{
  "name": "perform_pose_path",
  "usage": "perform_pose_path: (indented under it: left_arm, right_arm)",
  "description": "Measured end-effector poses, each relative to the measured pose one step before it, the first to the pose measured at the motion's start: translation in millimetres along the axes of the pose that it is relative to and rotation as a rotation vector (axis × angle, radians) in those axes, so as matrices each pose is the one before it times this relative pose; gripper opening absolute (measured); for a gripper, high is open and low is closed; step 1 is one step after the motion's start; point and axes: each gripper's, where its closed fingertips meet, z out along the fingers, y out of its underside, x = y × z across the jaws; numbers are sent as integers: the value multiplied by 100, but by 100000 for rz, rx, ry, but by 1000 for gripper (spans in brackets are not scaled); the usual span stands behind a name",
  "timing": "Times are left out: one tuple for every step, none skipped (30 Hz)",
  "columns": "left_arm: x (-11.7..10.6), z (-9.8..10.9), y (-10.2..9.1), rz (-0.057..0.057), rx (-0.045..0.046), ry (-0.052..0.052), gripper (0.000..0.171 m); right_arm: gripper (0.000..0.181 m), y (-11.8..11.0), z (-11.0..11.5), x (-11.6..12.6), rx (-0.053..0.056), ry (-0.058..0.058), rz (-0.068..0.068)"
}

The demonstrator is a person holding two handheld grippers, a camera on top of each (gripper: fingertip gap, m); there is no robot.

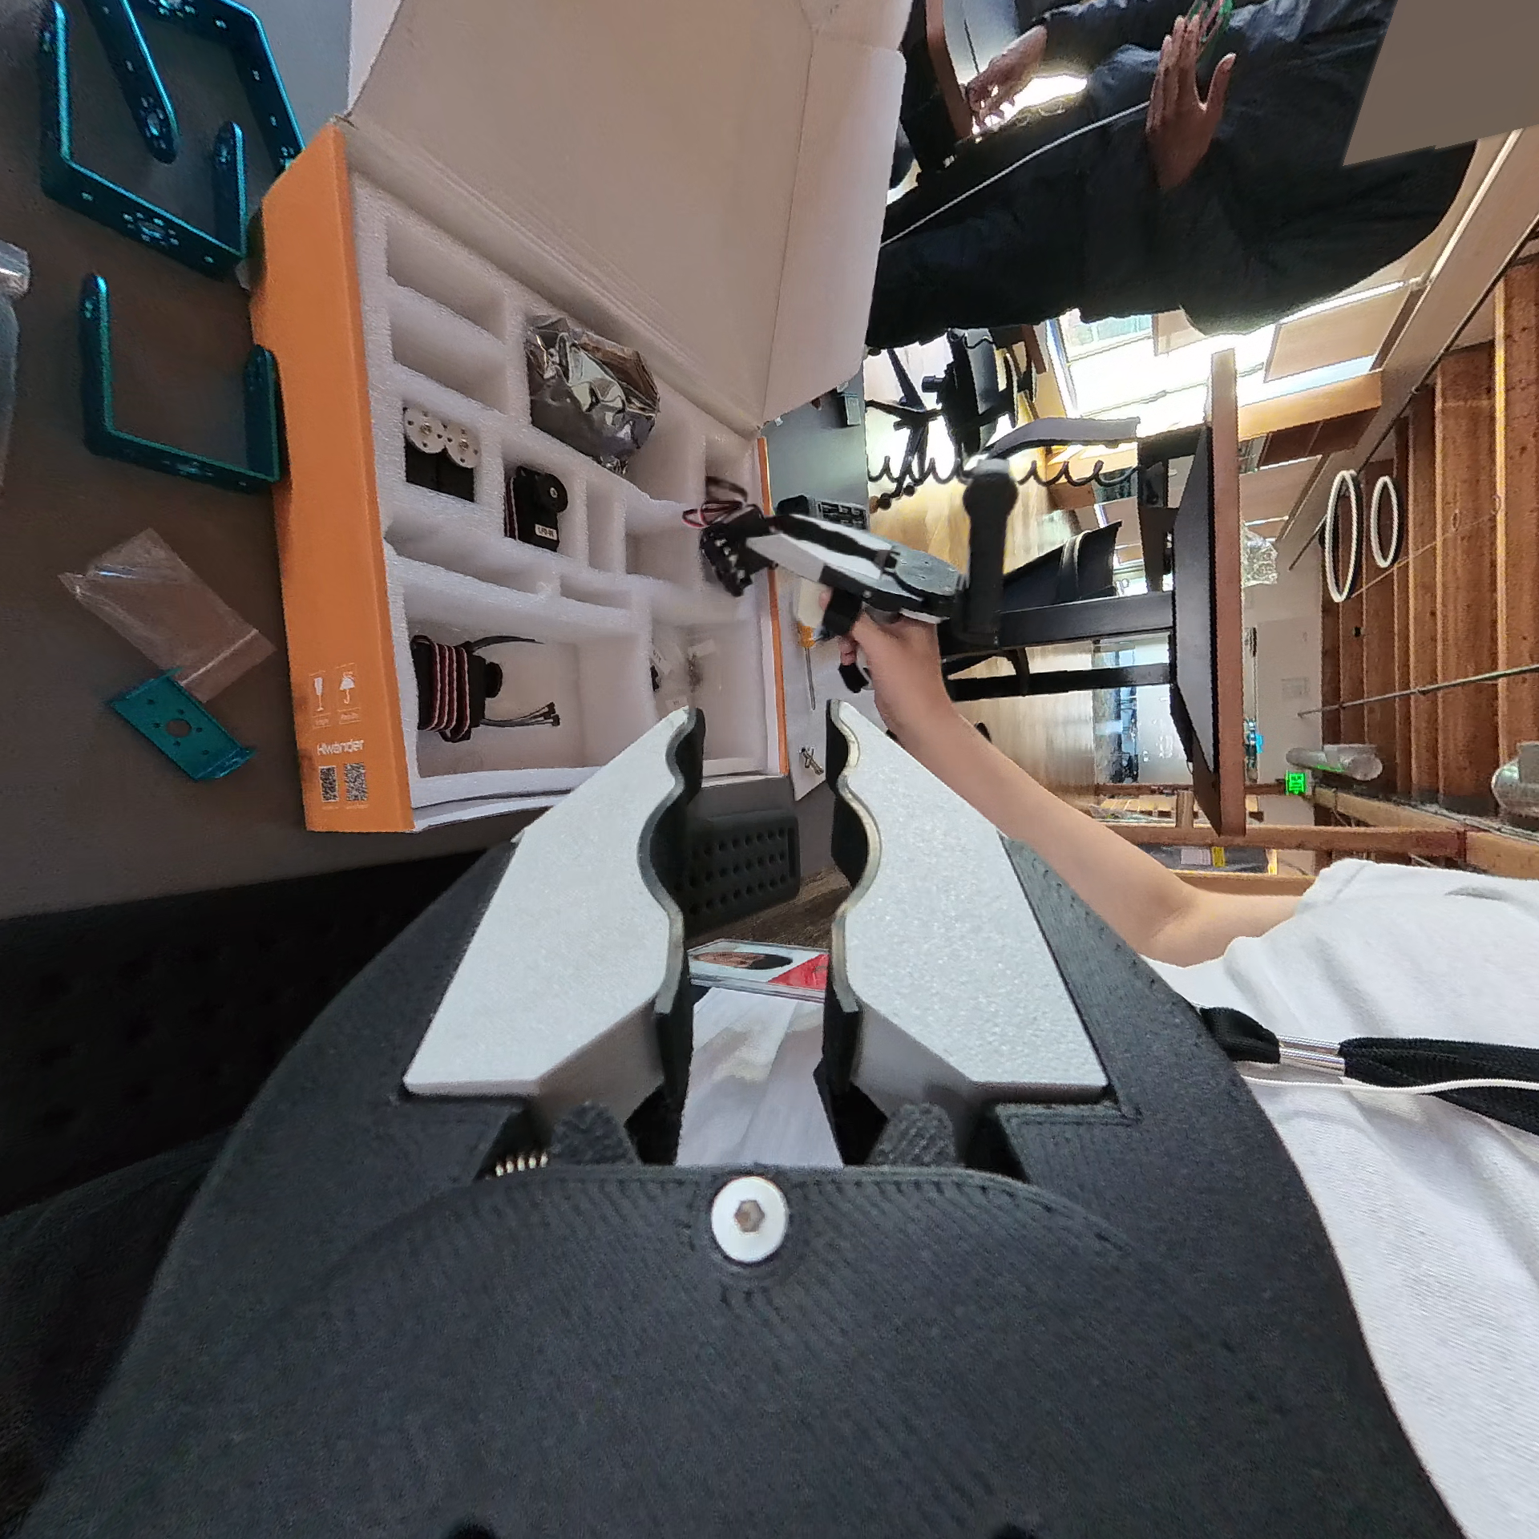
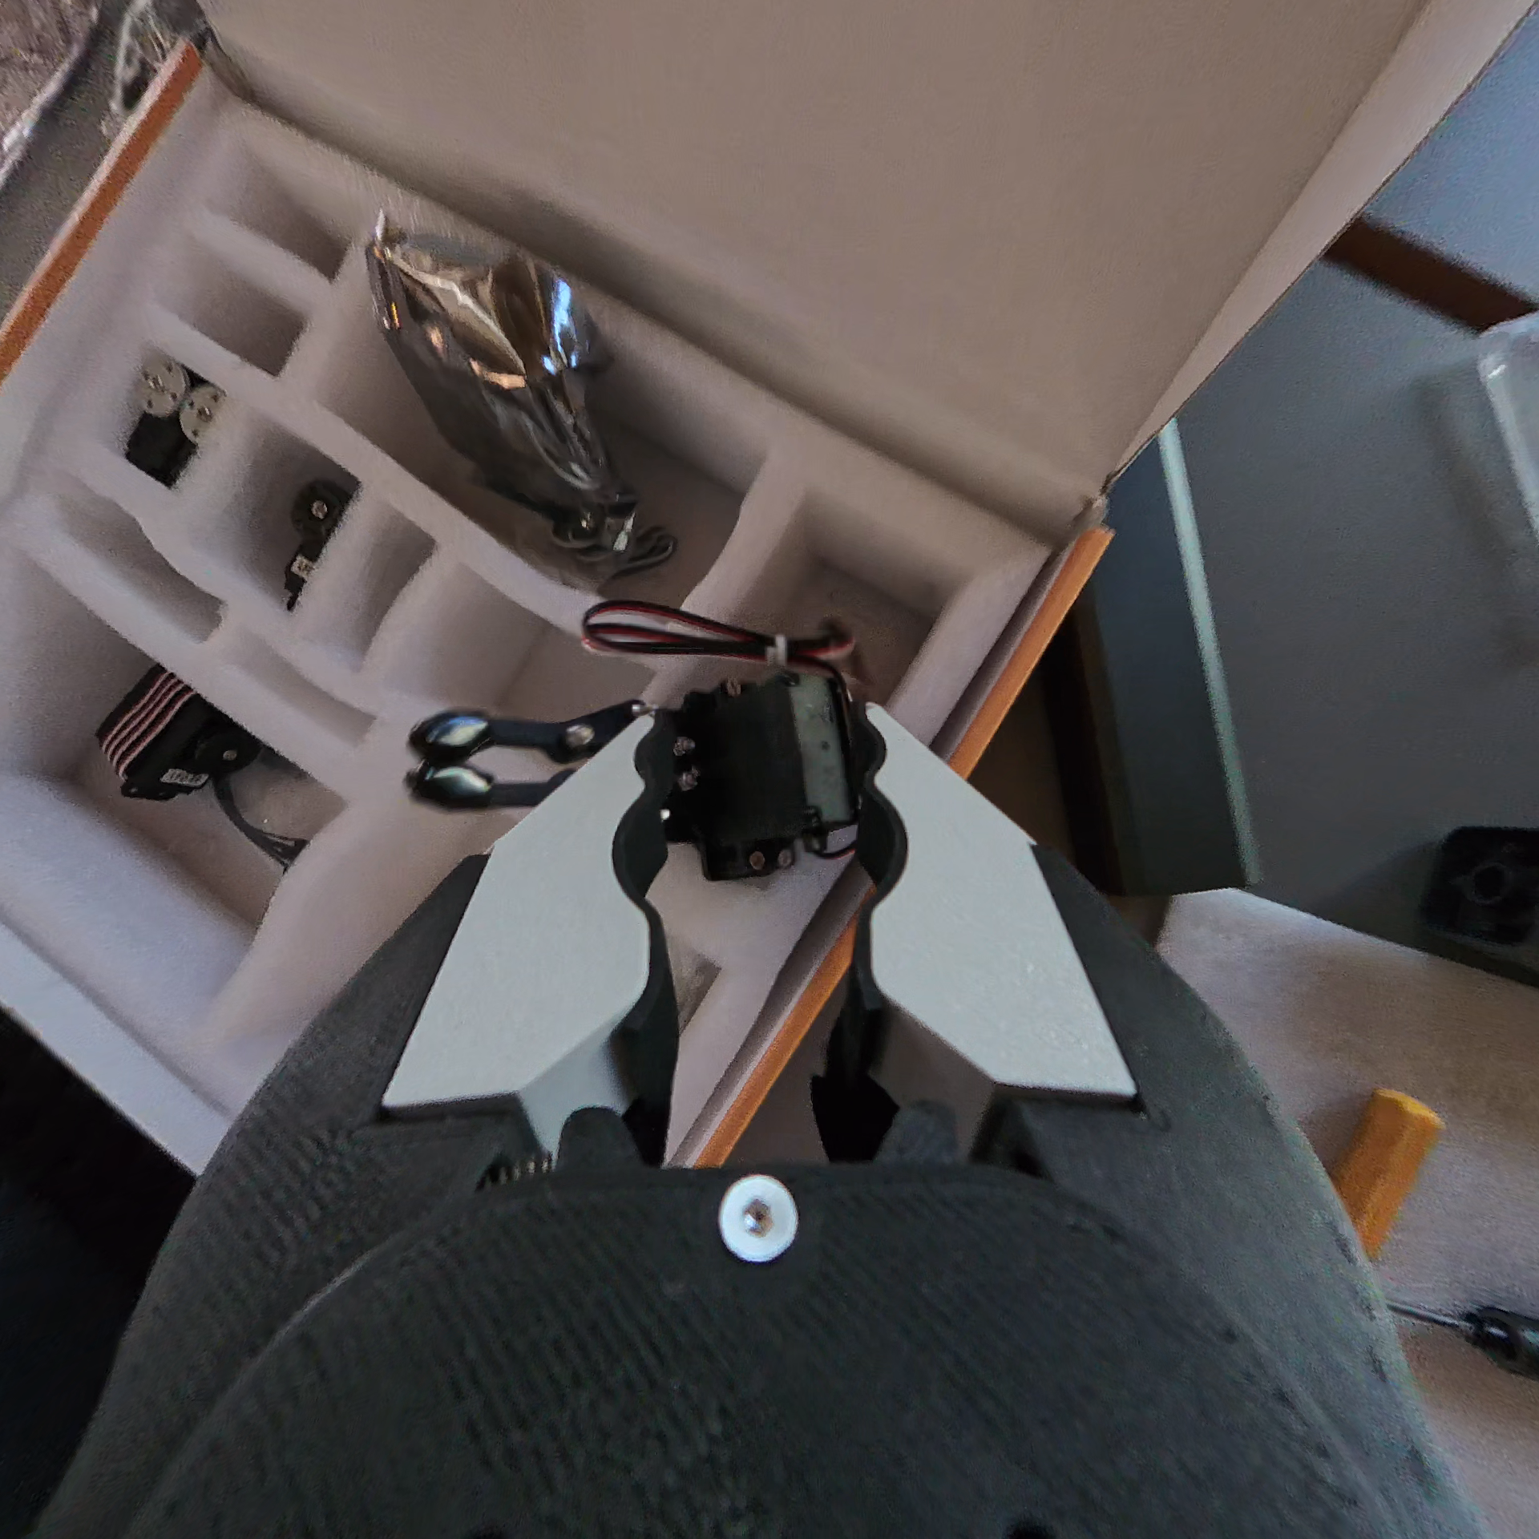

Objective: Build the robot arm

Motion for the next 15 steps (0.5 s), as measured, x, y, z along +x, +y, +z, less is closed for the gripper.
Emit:
perform_pose_path:
  left_arm:
    - [-92,-16,-73,-188,200,-113,27]
    - [-84,-12,-82,-185,260,-50,27]
    - [-75,-22,-100,-193,343,-9,27]
    - [-69,-26,-87,-199,348,15,27]
    - [-68,-18,-80,-240,280,44,27]
    - [-67,-24,-66,-237,267,35,27]
    - [-44,-38,-68,-167,310,34,27]
    - [-26,-65,-54,-107,277,9,27]
    - [-34,-63,-28,-66,201,-93,27]
    - [-37,-96,-20,-56,210,-182,27]
    - [-57,-107,-10,-92,290,-175,27]
    - [-77,-120,-16,-189,328,-139,27]
    - [-104,-125,5,-289,309,-162,27]
    - [-158,-107,20,-388,265,-199,27]
    - [-169,-91,35,-484,180,-155,27]
  right_arm:
    - [42,-653,-381,197,1900,1661,-1517]
    - [42,-596,-223,15,1282,699,-2063]
    - [42,-468,-8,-270,369,-879,-2048]
    - [42,-295,168,-299,-920,-788,-1720]
    - [42,-252,295,-351,-1119,-809,-1989]
    - [42,-248,371,-430,-946,-1081,-2303]
    - [42,-254,345,-349,-682,-459,-2449]
    - [42,-350,257,-315,13,-163,-2235]
    - [42,-513,145,-455,1113,-1011,-1822]
    - [42,-568,62,-613,1770,-1988,-1522]
    - [42,-493,42,-641,1645,-2150,-1538]
    - [41,-483,7,-758,1556,-2865,-1764]
    - [40,-642,15,-1031,2237,-4138,-1823]
    - [38,-795,130,-1221,2441,-4635,-1659]
    - [35,-875,366,-1420,2169,-5199,-1212]
